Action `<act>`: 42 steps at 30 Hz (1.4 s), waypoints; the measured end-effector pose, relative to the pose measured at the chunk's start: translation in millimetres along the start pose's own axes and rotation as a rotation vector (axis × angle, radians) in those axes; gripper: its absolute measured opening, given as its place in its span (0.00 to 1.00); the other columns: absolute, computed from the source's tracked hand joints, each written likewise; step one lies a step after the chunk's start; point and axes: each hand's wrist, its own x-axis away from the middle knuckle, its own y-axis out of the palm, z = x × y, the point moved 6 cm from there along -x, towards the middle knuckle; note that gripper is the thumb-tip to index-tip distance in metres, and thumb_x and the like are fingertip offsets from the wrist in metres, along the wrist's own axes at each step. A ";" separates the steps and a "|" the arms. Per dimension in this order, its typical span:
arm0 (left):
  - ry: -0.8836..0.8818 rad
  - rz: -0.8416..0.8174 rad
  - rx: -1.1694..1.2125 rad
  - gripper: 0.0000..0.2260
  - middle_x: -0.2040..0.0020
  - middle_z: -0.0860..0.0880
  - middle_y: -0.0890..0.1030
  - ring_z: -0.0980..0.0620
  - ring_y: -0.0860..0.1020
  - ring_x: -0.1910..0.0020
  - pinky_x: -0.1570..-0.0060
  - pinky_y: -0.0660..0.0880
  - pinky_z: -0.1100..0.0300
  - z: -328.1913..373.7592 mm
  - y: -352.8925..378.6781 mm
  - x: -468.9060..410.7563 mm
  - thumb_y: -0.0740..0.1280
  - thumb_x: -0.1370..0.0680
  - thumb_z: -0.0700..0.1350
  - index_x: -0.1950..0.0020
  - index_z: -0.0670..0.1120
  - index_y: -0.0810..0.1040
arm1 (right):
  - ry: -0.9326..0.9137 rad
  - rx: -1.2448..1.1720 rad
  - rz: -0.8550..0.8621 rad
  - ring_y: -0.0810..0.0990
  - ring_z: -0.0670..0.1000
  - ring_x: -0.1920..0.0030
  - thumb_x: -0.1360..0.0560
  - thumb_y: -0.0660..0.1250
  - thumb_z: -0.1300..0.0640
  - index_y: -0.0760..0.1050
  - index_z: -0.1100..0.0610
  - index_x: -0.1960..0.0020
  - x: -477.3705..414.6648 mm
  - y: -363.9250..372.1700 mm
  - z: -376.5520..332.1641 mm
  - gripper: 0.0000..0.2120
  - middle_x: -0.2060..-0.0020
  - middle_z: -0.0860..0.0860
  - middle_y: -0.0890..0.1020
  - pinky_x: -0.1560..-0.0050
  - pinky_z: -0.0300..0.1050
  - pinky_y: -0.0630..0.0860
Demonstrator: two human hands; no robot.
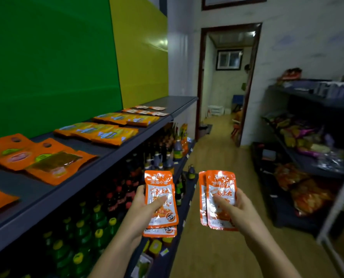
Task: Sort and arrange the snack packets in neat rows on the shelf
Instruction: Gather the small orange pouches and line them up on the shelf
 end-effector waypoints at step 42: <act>0.147 0.508 0.137 0.06 0.54 0.50 0.83 0.52 0.84 0.63 0.66 0.80 0.58 74.9 175.6 -556.8 0.62 0.22 0.46 0.47 0.54 0.69 | -0.145 -0.049 -0.686 0.85 0.52 0.52 0.27 0.68 0.52 0.73 0.54 0.42 -648.6 54.3 -41.5 0.15 0.49 0.52 0.84 0.49 0.56 0.80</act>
